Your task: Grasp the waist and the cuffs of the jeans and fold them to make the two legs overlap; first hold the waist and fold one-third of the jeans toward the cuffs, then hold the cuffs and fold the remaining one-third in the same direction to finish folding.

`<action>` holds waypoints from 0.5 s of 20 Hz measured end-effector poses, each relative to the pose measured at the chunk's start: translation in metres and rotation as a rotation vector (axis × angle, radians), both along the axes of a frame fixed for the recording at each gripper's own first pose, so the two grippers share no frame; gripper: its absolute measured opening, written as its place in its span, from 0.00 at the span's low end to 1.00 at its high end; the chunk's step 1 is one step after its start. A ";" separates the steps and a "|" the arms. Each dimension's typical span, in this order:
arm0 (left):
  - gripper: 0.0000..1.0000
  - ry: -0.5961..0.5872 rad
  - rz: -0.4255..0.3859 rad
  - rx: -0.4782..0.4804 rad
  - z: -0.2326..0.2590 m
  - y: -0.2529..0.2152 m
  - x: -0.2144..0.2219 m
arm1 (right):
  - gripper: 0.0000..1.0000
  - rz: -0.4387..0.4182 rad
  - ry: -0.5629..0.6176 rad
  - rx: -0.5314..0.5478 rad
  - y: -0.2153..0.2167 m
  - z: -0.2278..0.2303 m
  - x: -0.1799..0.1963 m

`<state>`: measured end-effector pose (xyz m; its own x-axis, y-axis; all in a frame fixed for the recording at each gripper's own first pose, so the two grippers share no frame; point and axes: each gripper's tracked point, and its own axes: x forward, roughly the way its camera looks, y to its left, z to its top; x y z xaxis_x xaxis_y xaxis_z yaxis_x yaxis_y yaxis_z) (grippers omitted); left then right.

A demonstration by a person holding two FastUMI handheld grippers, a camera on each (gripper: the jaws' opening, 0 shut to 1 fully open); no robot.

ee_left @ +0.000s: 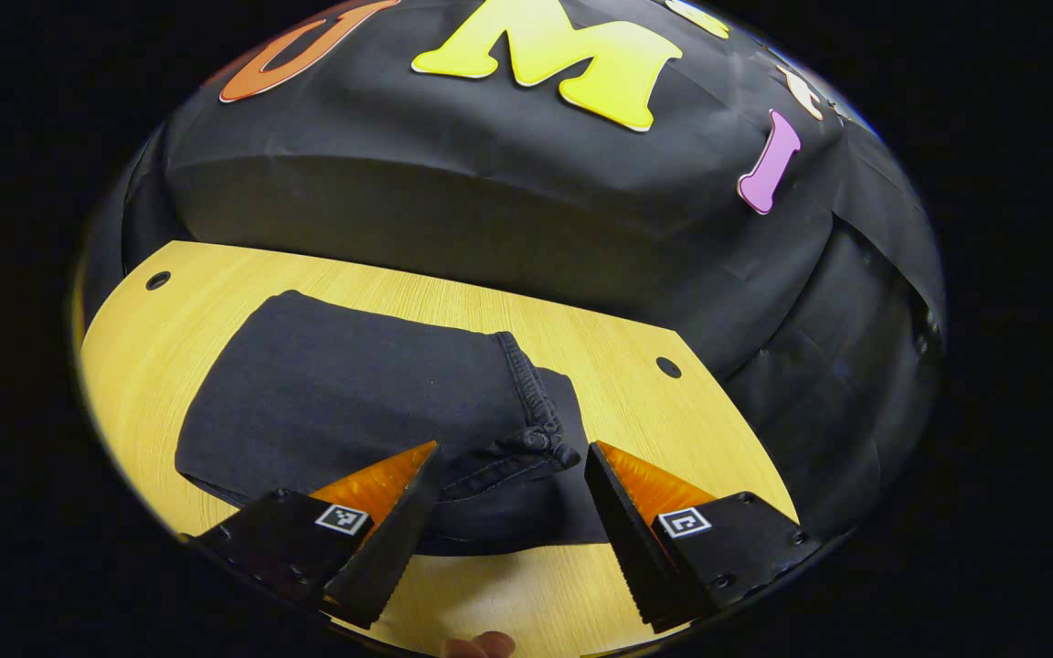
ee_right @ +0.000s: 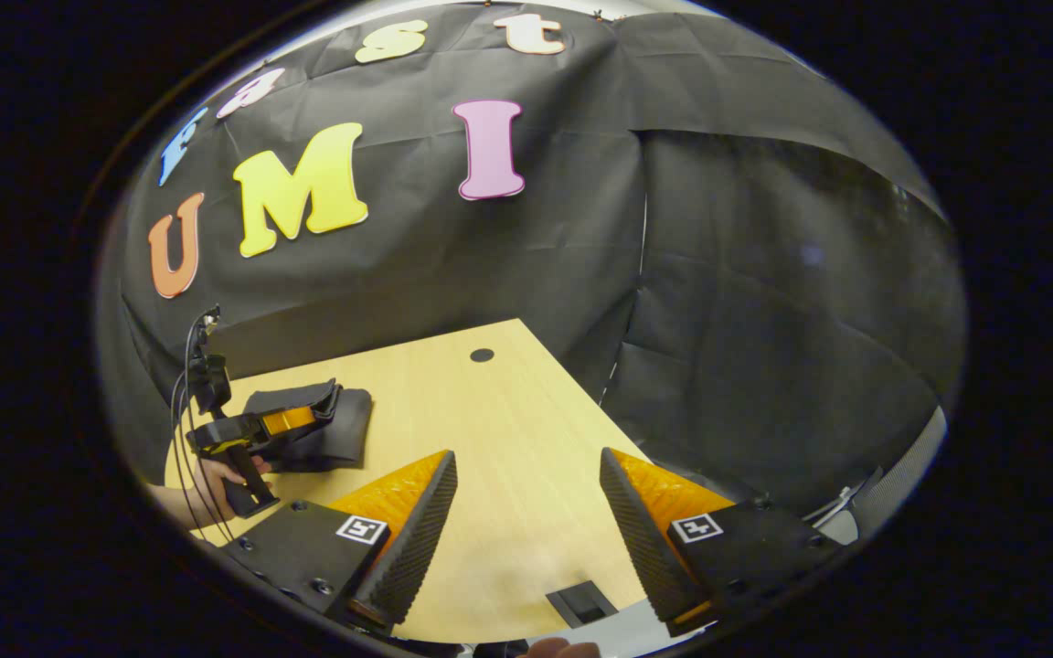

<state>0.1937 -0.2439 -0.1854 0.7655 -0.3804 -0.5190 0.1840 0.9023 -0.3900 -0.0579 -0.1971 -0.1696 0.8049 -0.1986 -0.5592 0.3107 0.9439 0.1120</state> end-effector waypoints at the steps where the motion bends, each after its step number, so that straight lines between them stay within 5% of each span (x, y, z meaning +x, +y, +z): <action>1: 0.99 0.001 -0.010 -0.009 0.002 -0.003 -0.005 | 0.95 0.006 -0.003 -0.003 0.002 0.001 0.001; 10: 0.99 -0.027 -0.133 -0.073 0.028 -0.027 -0.034 | 0.95 0.061 -0.039 -0.030 0.021 0.019 -0.002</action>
<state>0.1597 -0.2707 -0.1577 0.7192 -0.5155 -0.4659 0.3116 0.8386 -0.4469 -0.0604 -0.1757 -0.1507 0.8374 -0.1645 -0.5213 0.2481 0.9641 0.0943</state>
